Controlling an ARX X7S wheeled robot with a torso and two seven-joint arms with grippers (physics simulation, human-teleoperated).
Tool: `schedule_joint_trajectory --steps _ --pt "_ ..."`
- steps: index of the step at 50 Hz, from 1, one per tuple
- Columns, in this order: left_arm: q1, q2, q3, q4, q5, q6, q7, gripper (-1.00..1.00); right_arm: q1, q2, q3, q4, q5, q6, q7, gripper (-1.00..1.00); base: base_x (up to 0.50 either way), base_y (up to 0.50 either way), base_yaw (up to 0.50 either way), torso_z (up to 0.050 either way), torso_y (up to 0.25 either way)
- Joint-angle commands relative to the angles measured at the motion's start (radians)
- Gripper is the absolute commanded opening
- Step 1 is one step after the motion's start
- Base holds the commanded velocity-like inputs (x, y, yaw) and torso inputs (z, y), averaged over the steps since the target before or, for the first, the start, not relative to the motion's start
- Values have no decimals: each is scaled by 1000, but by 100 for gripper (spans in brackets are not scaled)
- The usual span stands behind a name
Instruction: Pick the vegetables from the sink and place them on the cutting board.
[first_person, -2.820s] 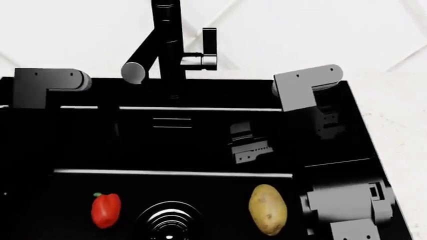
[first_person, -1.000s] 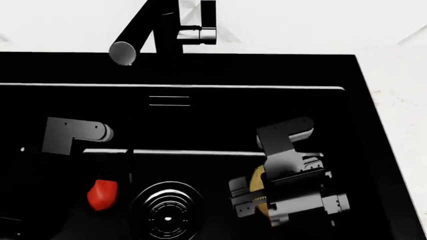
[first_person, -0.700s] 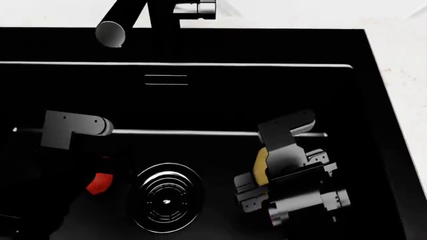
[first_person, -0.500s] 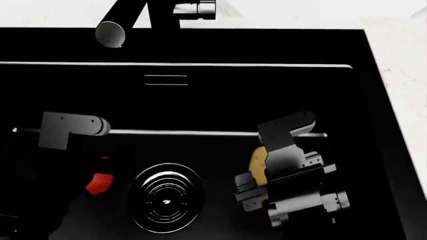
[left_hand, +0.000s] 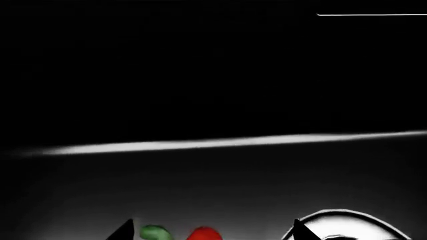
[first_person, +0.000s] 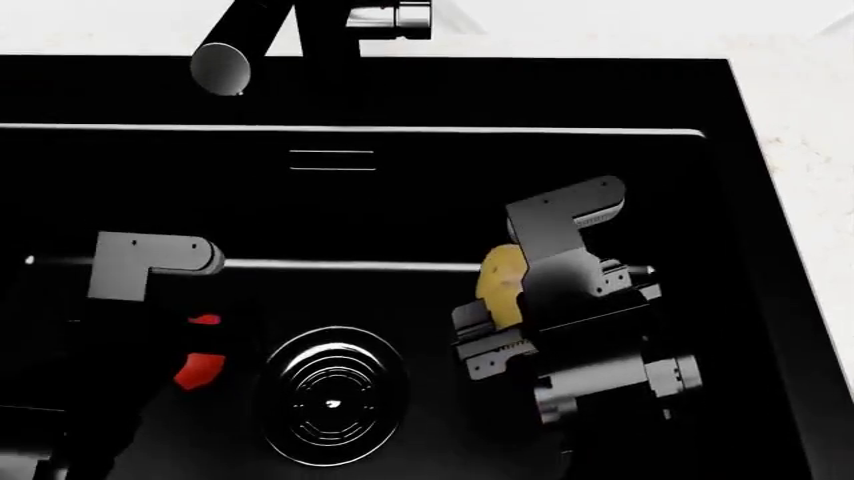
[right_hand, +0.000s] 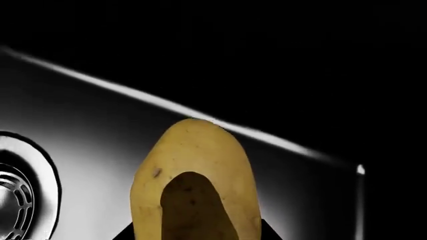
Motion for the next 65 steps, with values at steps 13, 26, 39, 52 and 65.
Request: schedule_joint_trajectory --steps 13,26,39,52,65 --pt "-120 75 -155 -372 238 84 13 100 42 -16 -2 -1 -3 -43 -60 -100 0 0 0 0 0" --pt "-104 93 -193 -372 315 56 61 100 48 -9 6 -1 1 -48 -56 -100 0 0 0 0 0" --pt "-128 95 -216 -371 327 109 39 -100 61 -4 20 -1 8 -58 -57 -100 0 0 -1 0 0" --pt "17 43 -238 452 262 -359 89 -100 -112 86 91 -709 75 274 -35 -100 0 0 0 0 0" --pt "127 -28 -319 881 198 -571 94 -100 -275 180 183 -1330 118 544 20 -100 0 0 0 0 0"
